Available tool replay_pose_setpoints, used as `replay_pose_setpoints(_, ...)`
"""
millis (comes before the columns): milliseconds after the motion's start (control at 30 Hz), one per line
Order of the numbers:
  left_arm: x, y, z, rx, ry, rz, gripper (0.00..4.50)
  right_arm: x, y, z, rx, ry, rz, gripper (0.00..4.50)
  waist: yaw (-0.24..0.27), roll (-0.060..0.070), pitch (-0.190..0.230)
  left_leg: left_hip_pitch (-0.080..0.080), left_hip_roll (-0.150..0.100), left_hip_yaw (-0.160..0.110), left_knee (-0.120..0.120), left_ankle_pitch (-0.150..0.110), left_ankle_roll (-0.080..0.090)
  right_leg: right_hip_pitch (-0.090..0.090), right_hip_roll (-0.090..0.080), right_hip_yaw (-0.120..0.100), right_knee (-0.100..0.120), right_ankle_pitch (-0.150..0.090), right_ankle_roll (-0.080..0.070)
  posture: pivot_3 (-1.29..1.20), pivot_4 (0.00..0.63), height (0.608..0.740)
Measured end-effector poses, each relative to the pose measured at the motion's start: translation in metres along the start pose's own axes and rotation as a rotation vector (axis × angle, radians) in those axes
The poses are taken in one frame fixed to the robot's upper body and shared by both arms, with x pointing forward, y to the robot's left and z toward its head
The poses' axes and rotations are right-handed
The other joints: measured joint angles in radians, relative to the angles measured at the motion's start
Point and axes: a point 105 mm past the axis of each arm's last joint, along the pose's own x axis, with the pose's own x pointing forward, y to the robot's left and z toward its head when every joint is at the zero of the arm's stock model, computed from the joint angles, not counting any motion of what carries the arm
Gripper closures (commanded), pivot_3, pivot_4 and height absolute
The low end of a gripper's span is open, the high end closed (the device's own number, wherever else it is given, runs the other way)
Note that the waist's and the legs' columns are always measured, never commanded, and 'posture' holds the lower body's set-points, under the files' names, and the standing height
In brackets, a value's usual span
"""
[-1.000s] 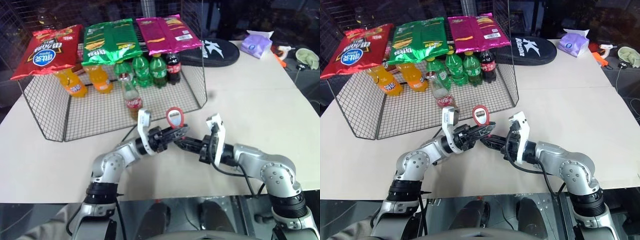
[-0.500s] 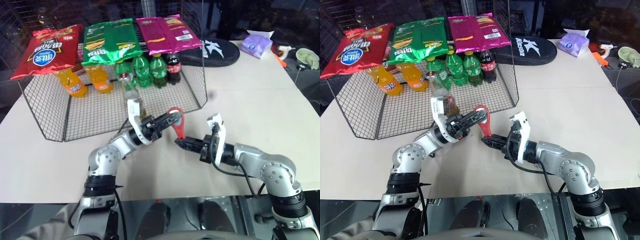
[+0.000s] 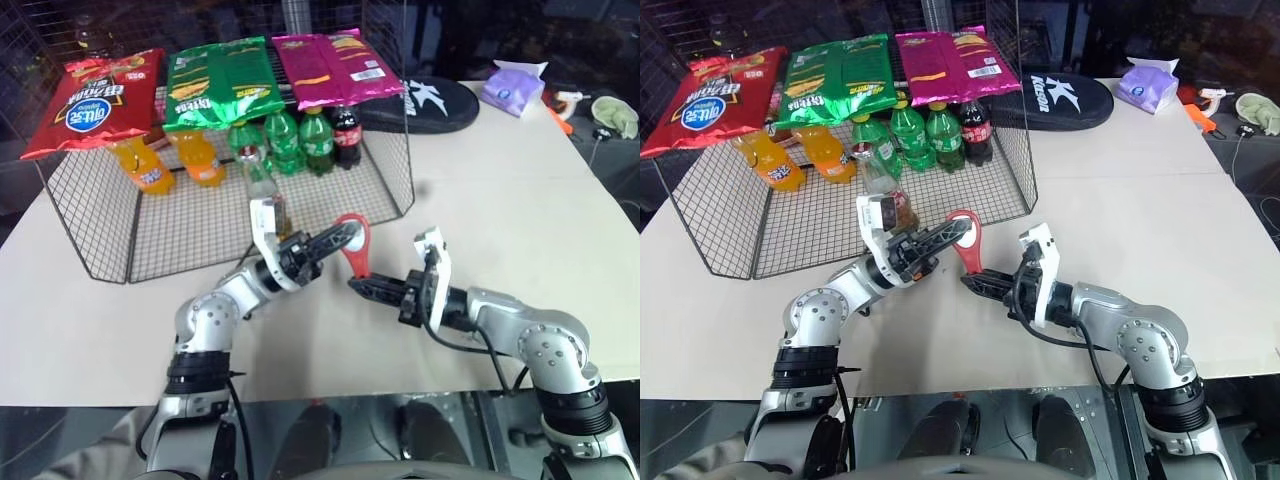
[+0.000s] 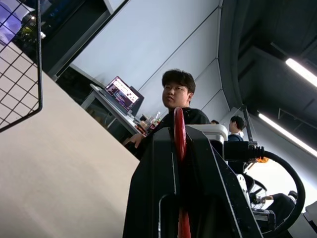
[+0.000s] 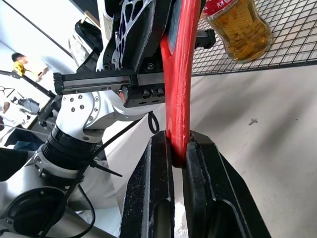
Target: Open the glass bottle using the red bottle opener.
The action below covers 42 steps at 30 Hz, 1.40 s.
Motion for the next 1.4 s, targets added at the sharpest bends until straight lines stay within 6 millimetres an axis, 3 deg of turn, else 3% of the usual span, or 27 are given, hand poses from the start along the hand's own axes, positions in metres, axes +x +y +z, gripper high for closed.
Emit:
replay_pose_setpoints(67,0.0,0.0,0.0,0.0,0.003,0.0,4.46,0.0,0.0,0.0,0.003,-0.001,0.001,4.5,0.0,0.0,0.0,0.0,0.0,0.0,0.0,0.0,0.0,0.0,0.0,0.0,0.0,0.0,0.0,0.0,0.15,0.74)
replay_pose_setpoints(300,0.002,0.006,-0.01,-0.006,0.052,0.033,4.5,0.002,-0.001,0.001,0.003,-0.01,0.003,1.49,0.0,0.0,0.0,0.0,0.0,0.0,0.0,0.0,0.0,0.0,0.0,0.0,0.0,0.0,0.0,0.0,0.15,0.74)
replay_pose_setpoints(933,0.017,0.01,-0.005,-0.025,-0.116,0.057,4.5,0.003,-0.005,0.01,0.055,-0.111,-0.02,1.49,0.001,0.0,0.0,0.0,0.0,0.0,0.0,0.0,0.0,0.0,0.0,0.0,0.0,0.0,0.0,0.0,0.15,0.74)
replay_pose_setpoints(1033,0.017,0.009,-0.006,-0.027,-0.115,0.049,4.5,0.002,-0.009,0.01,0.065,-0.115,-0.033,2.7,0.001,0.0,0.0,0.0,0.0,0.0,0.0,0.0,0.0,0.0,0.0,0.0,0.0,0.0,0.0,0.0,0.15,0.74)
replay_pose_setpoints(1067,0.017,0.008,-0.006,-0.025,-0.111,0.039,4.5,0.002,-0.011,0.01,0.072,-0.115,-0.042,3.37,0.001,0.0,0.0,0.0,0.0,0.0,0.0,0.0,0.0,0.0,0.0,0.0,0.0,0.0,0.0,0.0,0.15,0.74)
replay_pose_setpoints(1167,0.015,0.008,-0.006,-0.032,-0.1,0.029,4.5,0.002,-0.01,0.009,0.087,-0.115,-0.025,4.46,0.0,0.0,0.0,0.0,0.0,0.0,0.0,0.0,0.0,0.0,0.0,0.0,0.0,0.0,0.0,0.0,0.15,0.74)
replay_pose_setpoints(1400,0.012,0.006,-0.003,-0.033,-0.077,-0.013,4.5,0.003,-0.007,0.008,0.093,-0.112,0.004,4.46,-0.002,0.0,0.0,-0.001,0.0,0.0,0.0,0.0,0.0,-0.001,0.0,0.0,0.0,0.0,0.0,0.0,0.15,0.74)
